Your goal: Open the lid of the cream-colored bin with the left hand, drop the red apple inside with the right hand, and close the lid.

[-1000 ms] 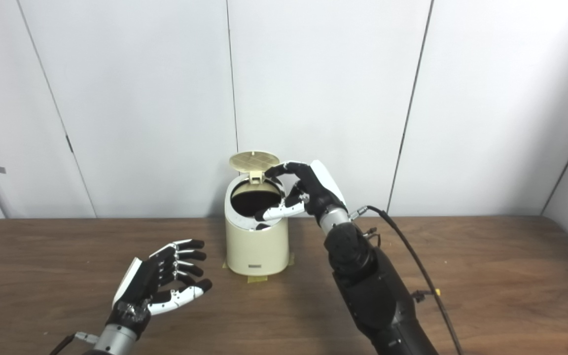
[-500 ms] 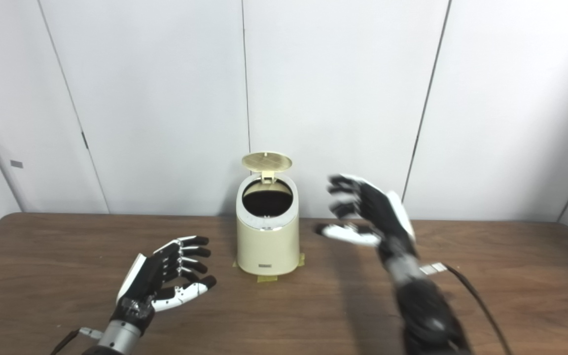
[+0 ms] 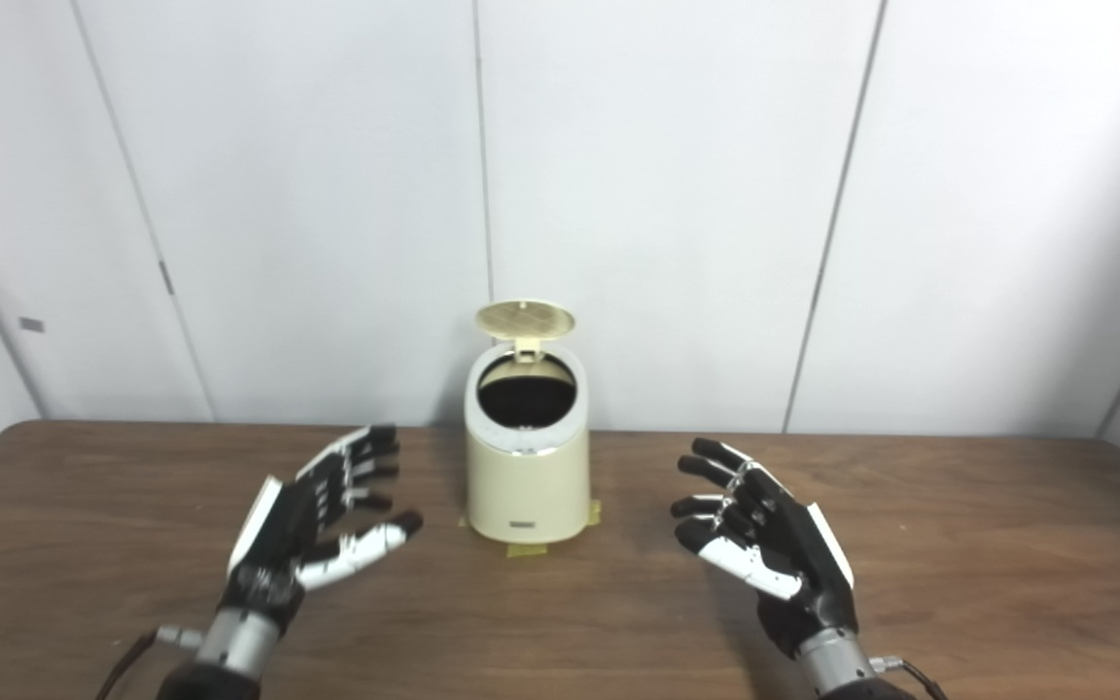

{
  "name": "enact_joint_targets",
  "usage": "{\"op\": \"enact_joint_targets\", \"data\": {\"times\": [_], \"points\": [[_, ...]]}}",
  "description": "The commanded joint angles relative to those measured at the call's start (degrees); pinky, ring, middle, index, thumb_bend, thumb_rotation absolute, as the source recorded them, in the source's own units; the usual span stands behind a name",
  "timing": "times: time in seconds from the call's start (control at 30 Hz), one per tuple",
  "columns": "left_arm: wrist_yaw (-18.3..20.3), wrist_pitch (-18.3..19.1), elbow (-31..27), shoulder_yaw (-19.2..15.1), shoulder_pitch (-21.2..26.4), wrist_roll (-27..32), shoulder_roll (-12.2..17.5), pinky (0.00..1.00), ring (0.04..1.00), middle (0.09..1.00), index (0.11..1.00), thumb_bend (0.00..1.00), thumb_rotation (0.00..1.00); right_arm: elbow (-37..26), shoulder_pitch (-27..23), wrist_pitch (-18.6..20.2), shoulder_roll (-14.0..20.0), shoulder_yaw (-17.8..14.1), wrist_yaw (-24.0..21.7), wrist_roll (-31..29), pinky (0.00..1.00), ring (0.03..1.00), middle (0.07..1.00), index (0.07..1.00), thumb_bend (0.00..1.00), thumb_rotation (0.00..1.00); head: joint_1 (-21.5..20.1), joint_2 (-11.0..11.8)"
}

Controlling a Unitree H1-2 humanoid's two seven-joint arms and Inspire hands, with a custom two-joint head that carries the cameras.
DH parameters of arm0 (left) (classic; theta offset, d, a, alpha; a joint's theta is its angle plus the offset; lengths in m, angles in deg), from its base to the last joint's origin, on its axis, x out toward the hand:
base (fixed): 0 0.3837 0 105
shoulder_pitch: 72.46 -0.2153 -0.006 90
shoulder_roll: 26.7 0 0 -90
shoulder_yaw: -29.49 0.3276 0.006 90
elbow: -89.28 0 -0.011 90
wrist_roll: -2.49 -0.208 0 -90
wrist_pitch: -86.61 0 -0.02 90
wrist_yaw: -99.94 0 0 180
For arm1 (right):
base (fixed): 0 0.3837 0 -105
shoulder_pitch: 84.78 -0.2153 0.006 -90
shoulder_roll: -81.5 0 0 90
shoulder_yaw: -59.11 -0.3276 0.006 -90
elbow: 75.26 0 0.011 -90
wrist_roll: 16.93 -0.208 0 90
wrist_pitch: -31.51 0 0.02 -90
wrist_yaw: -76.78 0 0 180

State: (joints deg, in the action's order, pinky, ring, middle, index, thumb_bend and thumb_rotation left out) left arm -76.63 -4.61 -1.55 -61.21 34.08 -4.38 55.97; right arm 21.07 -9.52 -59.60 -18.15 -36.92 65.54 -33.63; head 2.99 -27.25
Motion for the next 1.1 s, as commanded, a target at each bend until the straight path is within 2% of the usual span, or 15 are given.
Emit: {"op": "enact_joint_targets", "data": {"times": [0.0,0.07,0.13,0.23,0.37,0.5,0.67,0.8,0.9,1.03,1.07], "points": [[-0.75,-0.19,-1.06,0.07,6.35,-1.08,0.38,0.74,0.872,0.904,0.894,0.81,0.34,-1.21,-2.17,-3.02,0.28,-0.77,-0.13,-0.69,0.48,0.58,0.749,0.768,0.84,0.21,0.17,-0.03],[-0.59,0.58,-0.49,0.42,9.39,-1.63,1.06,0.78,0.902,0.925,0.91,0.84,0.38,-1.07,-2.13,-3.11,0.1,-0.88,0.02,-0.54,0.48,0.583,0.748,0.767,0.83,0.21,0.2,0.01],[0.27,1.94,0.05,0.84,12.86,-2.03,2.12,0.78,0.923,0.941,0.928,0.87,0.4,-1.07,-2.07,-3.04,-0.05,-0.9,0.38,-0.13,0.48,0.583,0.745,0.764,0.85,0.21,0.2,0.01],[1.4,4.75,0.87,1.56,17.64,-2.51,3.51,0.8,0.926,0.951,0.941,0.89,0.37,-1.22,-2.03,-3.59,0.03,-0.69,0.29,0.31,0.46,0.58,0.743,0.765,0.85,0.23,0.45,0.21],[2.74,6.68,2.7,3.12,23.3,-4.53,5.35,0.77,0.916,0.954,0.943,0.92,0.36,-0.52,-2.24,-4.17,0.29,-0.68,-0.24,-0.07,0.46,0.579,0.744,0.754,0.85,0.22,0.51,0.11],[3.85,5.67,7.0,5.46,28.73,-7.37,7.26,0.79,0.922,0.982,0.951,0.92,0.37,-1.32,-2.27,-3.5,0.04,-0.56,0.49,0.39,0.46,0.571,0.735,0.748,0.85,0.23,0.31,0.19],[4.27,4.83,12.66,8.94,33.67,-11.87,8.7,0.8,0.929,0.968,0.927,0.92,0.38,-1.88,-2.12,-3.1,-0.09,-0.26,0.42,0.25,0.47,0.562,0.736,0.749,0.84,0.21,0.1,0.25],[5.02,3.3,16.89,13.51,37.22,-17.66,10.6,0.81,0.95,0.958,0.918,0.93,0.41,-2.99,-1.91,-2.42,-0.46,0.17,1.43,1.47,0.46,0.556,0.718,0.743,0.85,0.24,-0.17,0.31],[5.77,1.26,19.65,16.52,38.98,-20.78,11.59,0.82,0.956,0.96,0.889,0.93,0.35,-3.42,-1.82,-2.01,-0.55,0.4,1.62,1.59,0.46,0.553,0.711,0.745,0.83,0.24,-0.56,0.35],[6.79,1.51,20.58,18.2,39.48,-23.13,11.43,0.83,0.958,0.938,0.885,0.96,0.36,-4.11,-1.77,-1.47,-0.85,0.74,2.13,1.7,0.45,0.549,0.703,0.74,0.83,0.22,-0.9,0.35],[7.01,1.73,20.66,18.33,39.43,-23.28,11.19,0.87,0.973,0.917,0.871,0.97,0.37,-4.3,-1.73,-1.46,-0.86,0.9,2.29,2.01,0.45,0.551,0.702,0.739,0.82,0.21,-0.95,0.38]]}}
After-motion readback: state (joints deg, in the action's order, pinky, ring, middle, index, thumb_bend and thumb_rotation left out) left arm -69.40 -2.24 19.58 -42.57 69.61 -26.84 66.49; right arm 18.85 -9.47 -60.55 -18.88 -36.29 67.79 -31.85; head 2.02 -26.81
